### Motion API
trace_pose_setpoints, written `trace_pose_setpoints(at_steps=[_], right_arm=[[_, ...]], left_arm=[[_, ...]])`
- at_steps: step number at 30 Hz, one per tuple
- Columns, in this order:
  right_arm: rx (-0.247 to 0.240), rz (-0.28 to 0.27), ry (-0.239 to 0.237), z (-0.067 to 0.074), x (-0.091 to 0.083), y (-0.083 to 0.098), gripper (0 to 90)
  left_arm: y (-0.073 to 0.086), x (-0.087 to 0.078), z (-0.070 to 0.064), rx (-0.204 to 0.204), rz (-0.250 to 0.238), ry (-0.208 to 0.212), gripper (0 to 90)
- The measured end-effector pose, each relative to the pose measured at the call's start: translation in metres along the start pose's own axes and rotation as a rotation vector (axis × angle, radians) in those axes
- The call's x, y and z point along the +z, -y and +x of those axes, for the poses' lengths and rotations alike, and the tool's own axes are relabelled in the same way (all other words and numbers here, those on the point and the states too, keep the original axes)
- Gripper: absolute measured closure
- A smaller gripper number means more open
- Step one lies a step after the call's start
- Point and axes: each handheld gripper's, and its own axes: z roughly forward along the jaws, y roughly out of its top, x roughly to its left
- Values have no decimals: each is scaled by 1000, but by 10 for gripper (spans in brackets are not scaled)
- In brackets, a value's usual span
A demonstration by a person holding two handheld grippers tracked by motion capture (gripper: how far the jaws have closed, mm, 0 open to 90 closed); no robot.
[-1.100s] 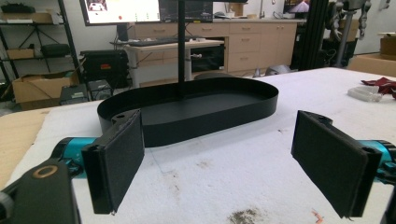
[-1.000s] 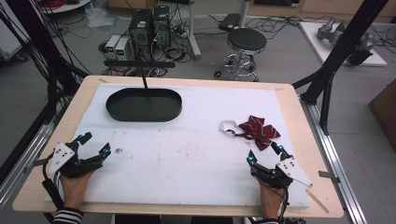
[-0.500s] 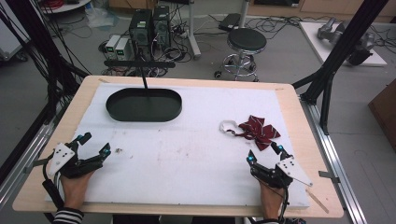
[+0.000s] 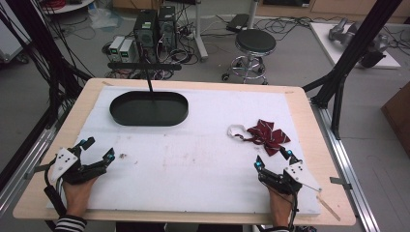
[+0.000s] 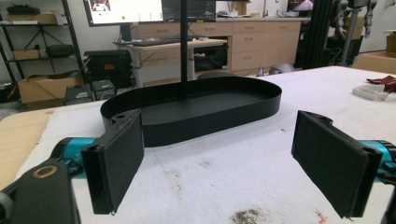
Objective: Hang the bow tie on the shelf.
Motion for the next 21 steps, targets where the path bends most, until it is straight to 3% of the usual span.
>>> trace_pose_setpoints(at_steps=[7, 12, 17, 21], right_arm=[[17, 27, 1, -2, 2, -1, 114], [2, 34, 10, -1, 4, -2, 115], [-2, 60, 11, -3, 6, -11, 115], [-2, 112, 5, -3, 12, -24, 115]], left_arm=[[0, 0, 0, -1, 2, -2, 173], [0, 0, 0, -1, 3, -3, 172], [0, 0, 0, 0, 3, -3, 172], [0, 0, 0, 4, 0, -3, 171]])
